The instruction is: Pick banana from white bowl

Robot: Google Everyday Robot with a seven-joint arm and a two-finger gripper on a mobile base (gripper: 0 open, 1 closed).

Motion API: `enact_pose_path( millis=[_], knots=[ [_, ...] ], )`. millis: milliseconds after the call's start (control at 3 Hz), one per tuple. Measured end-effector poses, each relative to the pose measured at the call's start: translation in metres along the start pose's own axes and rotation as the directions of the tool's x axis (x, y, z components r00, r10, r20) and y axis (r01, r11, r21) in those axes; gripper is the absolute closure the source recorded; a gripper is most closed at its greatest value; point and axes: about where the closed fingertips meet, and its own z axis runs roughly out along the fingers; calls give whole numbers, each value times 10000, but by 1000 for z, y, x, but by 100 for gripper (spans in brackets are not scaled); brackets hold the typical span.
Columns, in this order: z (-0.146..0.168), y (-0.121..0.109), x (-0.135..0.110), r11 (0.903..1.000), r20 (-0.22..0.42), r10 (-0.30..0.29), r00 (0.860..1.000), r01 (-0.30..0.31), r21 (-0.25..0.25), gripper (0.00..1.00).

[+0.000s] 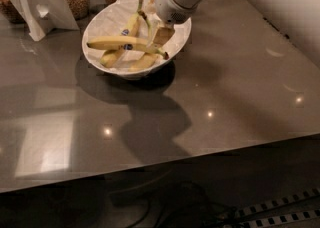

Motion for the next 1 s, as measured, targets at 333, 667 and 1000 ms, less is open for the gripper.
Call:
enact_pose_path(
  millis=[333,667,1000],
  knots=[
    [17,5,1,9993,267,347,9990,-343,-146,39],
    [31,9,-3,9971,656,718,9953,-699,-305,39],
    [44,14,-6,9928,938,1160,9888,-1125,-419,40]
  ],
)
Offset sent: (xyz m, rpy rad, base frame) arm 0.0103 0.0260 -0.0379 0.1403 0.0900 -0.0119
